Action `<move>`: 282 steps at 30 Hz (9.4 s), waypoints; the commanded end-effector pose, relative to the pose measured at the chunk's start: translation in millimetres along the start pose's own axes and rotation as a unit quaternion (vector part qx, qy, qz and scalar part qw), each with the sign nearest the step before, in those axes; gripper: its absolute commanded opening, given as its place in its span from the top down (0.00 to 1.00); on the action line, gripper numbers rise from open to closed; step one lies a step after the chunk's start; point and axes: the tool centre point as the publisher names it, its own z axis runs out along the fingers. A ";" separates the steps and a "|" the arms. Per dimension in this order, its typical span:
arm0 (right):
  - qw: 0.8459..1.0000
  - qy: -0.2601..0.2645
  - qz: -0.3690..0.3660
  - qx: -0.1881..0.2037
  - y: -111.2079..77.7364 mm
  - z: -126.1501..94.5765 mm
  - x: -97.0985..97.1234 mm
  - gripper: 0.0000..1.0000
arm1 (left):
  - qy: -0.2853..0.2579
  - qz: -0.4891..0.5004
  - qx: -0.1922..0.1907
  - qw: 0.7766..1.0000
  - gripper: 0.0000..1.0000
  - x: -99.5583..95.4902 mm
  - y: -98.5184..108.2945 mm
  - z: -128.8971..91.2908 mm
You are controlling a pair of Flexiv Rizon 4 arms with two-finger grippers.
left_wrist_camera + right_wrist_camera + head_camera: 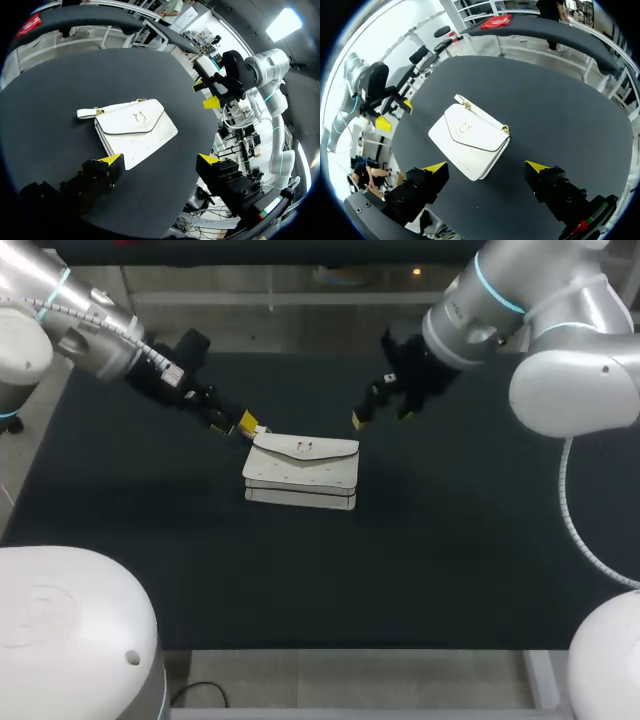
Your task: Pick up the bag, open it, inspect its contents, close it, and place it on the opposite side
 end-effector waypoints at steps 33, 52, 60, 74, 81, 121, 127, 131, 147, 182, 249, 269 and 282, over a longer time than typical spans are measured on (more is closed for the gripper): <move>0.910 0.157 0.381 0.038 -1.6 46.2 -9.3 0.00 | 0.113 -0.297 0.061 0.946 0.00 -54.8 3.4 28.0; 0.899 0.275 0.335 0.064 -8.5 86.3 -3.0 0.00 | 0.175 -0.312 0.036 0.933 0.01 -65.9 -6.7 52.9; 0.894 0.283 0.342 0.063 -8.1 95.9 -2.3 0.00 | 0.184 -0.315 0.024 0.931 0.07 -68.6 -9.8 67.6; 0.879 0.312 0.357 0.058 -1.6 102.6 3.2 0.35 | 0.203 -0.322 0.023 0.925 0.19 -81.5 -12.7 81.2; 0.872 0.327 0.361 0.056 1.4 109.9 3.5 0.27 | 0.210 -0.310 0.030 0.927 0.30 -82.9 -16.0 84.3; 0.857 0.347 0.380 0.032 3.8 122.7 6.6 1.00 | 0.192 -0.307 0.038 0.931 1.00 -90.2 -14.6 88.5; 0.855 0.347 0.384 0.030 3.1 123.8 6.3 1.00 | 0.189 -0.310 0.041 0.931 1.00 -92.9 -11.9 89.9; 0.857 0.347 0.379 0.031 2.2 121.1 7.2 1.00 | 0.187 -0.310 0.051 0.931 0.00 -90.8 -9.8 84.9; 0.878 0.291 0.379 -0.009 -10.1 78.4 -15.6 0.00 | 0.179 -0.298 0.072 0.935 0.15 -62.5 8.4 61.8; 0.909 0.220 0.353 0.025 -16.0 48.8 -69.7 0.00 | 0.164 -0.337 0.039 0.926 1.00 -76.0 15.6 83.1; 0.969 -0.032 0.244 0.028 -10.0 -37.4 -229.9 0.00 | 0.057 -0.199 0.036 0.978 1.00 -240.1 11.9 -67.5; 0.940 -0.122 0.313 0.061 -25.7 -74.7 -276.7 0.00 | 0.001 -0.217 0.109 0.970 1.00 -337.5 8.1 -154.9; 0.930 -0.132 0.327 0.102 -33.8 -75.7 -269.9 0.00 | -0.002 -0.222 0.136 0.965 1.00 -369.2 16.4 -178.5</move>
